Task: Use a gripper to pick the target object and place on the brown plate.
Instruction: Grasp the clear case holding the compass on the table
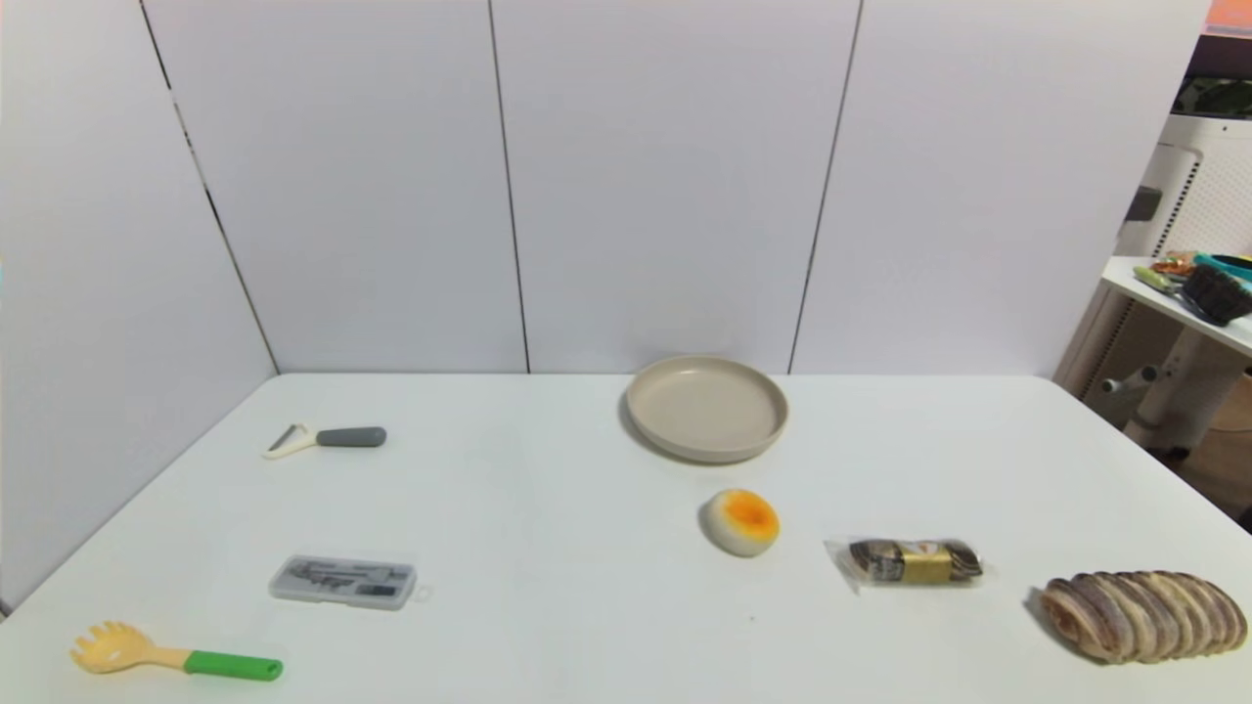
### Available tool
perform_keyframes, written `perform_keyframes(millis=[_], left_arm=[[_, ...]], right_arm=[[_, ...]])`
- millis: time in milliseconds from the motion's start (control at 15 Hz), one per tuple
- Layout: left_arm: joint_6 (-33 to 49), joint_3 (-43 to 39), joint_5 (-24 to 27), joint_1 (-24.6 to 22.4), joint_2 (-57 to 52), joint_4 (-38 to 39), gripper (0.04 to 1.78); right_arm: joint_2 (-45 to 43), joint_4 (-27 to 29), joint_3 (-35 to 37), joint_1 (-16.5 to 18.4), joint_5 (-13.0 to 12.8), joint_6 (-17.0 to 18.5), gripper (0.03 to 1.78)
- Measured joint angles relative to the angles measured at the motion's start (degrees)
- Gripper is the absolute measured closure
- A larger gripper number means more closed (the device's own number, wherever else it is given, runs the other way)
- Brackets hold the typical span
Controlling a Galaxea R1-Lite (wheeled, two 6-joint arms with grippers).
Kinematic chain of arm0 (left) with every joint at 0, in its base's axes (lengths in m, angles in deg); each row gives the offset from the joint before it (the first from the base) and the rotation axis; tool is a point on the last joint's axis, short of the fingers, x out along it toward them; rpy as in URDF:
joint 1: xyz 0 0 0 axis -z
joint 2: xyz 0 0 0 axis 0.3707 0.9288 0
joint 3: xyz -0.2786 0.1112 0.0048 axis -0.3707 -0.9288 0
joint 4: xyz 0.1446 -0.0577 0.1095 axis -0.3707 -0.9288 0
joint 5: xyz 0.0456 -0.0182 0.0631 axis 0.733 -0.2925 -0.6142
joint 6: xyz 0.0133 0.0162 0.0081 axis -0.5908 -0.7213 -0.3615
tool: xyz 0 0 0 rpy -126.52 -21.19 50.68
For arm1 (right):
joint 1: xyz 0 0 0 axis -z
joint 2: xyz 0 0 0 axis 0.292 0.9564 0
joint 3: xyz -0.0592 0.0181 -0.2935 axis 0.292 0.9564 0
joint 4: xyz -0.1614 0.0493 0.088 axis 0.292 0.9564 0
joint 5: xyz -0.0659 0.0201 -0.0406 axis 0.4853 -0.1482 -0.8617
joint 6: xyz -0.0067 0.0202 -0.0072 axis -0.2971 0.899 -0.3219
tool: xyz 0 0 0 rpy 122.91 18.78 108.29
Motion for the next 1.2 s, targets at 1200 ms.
perform_keyframes(millis=[1200], left_arm=[[1.9,4.7,-1.0,-0.3,8.9,0.1,0.13]], right_arm=[[0.0,0.0,0.0,0.0,0.0,0.0,0.12]])
